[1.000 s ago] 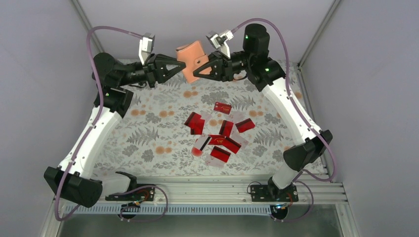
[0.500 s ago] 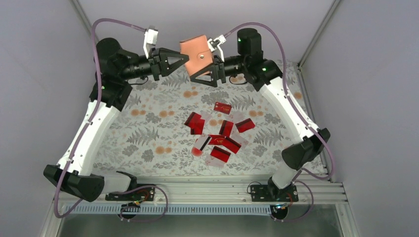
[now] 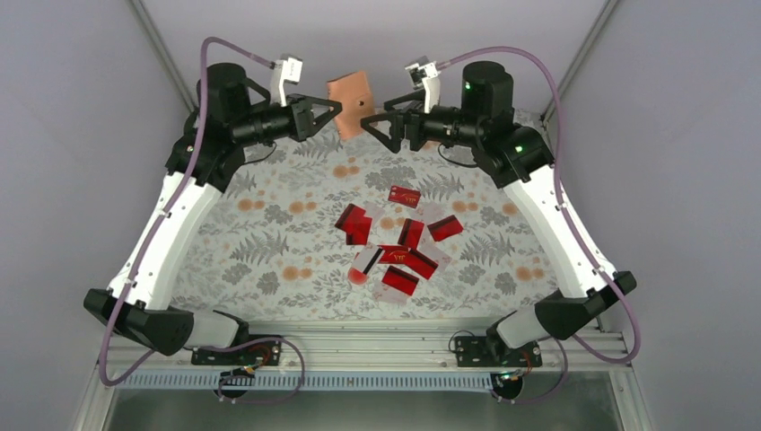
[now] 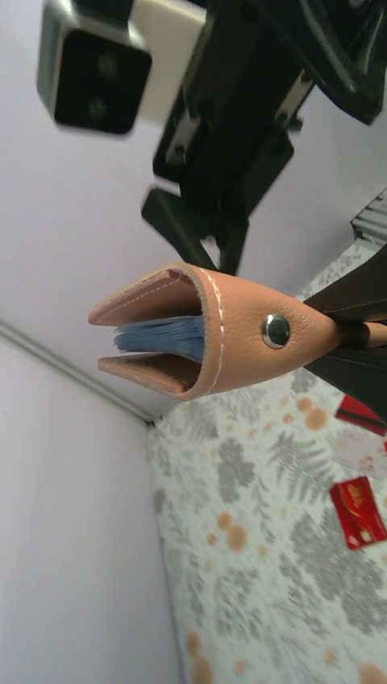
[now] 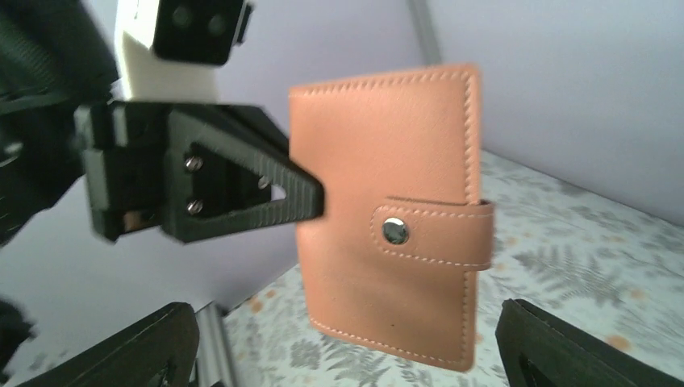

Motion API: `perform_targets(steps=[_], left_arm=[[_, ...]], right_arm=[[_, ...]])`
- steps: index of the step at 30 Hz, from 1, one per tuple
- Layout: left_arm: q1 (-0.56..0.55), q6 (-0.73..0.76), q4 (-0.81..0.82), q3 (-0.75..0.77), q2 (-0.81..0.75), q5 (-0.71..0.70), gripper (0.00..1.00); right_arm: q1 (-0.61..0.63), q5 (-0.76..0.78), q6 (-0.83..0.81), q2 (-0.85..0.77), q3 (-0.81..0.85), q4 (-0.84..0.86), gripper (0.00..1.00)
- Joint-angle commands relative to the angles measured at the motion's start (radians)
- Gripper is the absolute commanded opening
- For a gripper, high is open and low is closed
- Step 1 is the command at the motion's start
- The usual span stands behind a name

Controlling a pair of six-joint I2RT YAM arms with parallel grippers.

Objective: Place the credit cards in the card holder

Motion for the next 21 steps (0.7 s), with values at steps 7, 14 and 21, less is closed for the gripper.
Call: perform_targets(steps=[7,14,21], left_arm=[[-0.065,0.022,-0.165,0.075,0.049,-0.239,0.02],[-0.103,0.041,-0.183,0.096,0.055,-0.263,0.02],[-0.120,0.067,-0.196,0.093,0.056,-0.260,0.02]], right_arm=[[0.101,0.436,0.060,0.062,0.061,-0.115,0.73],[0.125,0.521,0.101,0.102,0.072,-0.105,0.57],[0.125,0.522,0.108,0.124,0.096,-0.093,0.48]])
